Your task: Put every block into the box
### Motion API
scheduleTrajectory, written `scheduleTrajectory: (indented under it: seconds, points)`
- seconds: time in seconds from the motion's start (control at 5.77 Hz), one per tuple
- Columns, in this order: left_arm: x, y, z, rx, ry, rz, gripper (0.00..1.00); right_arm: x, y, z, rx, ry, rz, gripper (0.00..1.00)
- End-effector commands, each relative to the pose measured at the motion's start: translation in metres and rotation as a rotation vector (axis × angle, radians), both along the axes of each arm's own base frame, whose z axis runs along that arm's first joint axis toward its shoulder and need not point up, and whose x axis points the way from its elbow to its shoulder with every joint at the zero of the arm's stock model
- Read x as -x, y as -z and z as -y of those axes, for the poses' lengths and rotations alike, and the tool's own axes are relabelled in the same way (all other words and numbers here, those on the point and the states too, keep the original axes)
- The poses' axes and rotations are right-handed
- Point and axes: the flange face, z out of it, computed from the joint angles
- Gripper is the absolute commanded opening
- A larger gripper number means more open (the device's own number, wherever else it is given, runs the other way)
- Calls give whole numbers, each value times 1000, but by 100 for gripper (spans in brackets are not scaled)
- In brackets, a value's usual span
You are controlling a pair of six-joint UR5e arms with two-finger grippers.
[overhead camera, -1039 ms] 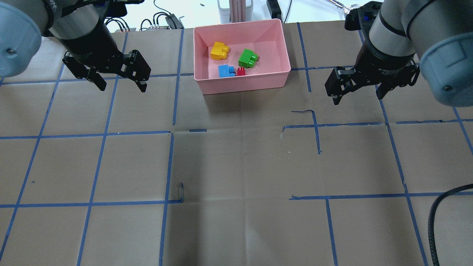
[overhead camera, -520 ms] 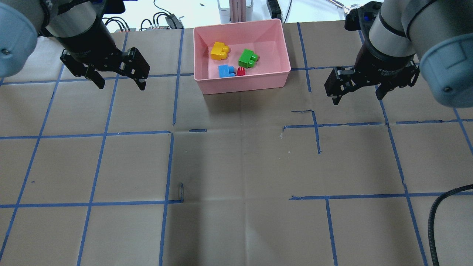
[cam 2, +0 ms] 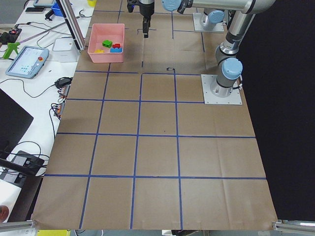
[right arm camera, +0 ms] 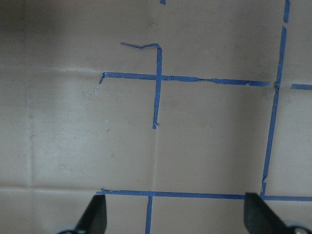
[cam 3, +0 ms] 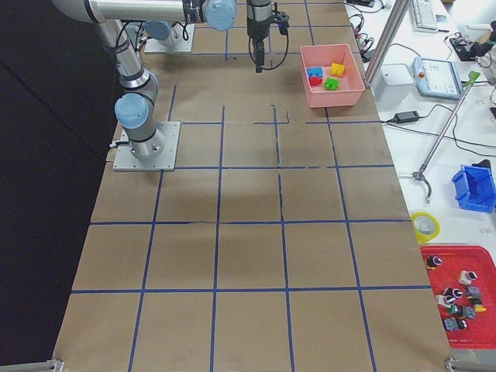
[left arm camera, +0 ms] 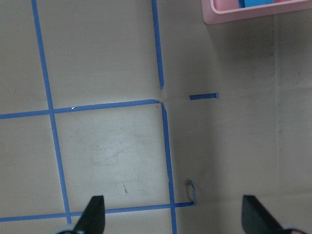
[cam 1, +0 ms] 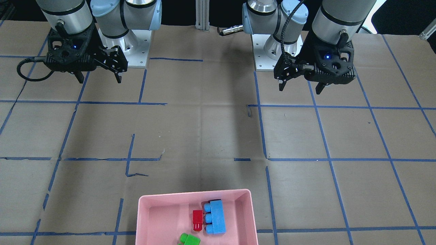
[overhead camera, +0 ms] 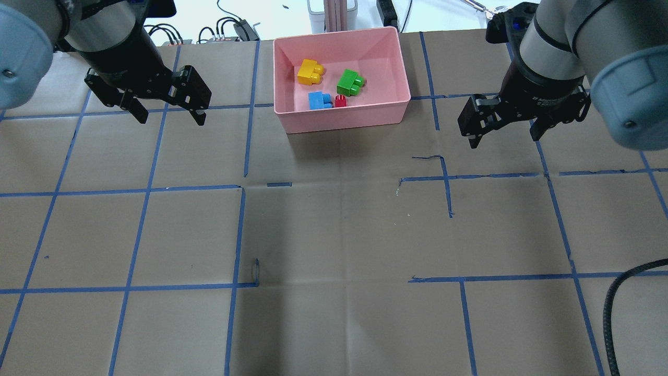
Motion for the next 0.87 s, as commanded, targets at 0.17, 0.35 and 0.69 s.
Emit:
scheduleTrajectory:
  seconds: [0.17, 0.35, 0.69]
  points:
    - [0, 0, 0, 5, 1, -1, 99, 0, 6, 4, -13, 2, 2, 100]
    - [0, 0, 0, 6, 2, -1, 99, -1, 6, 4, -12, 2, 5, 100]
    - [0, 0, 0, 6, 2, -1, 99, -1, 8, 5, -17, 3, 11, 100]
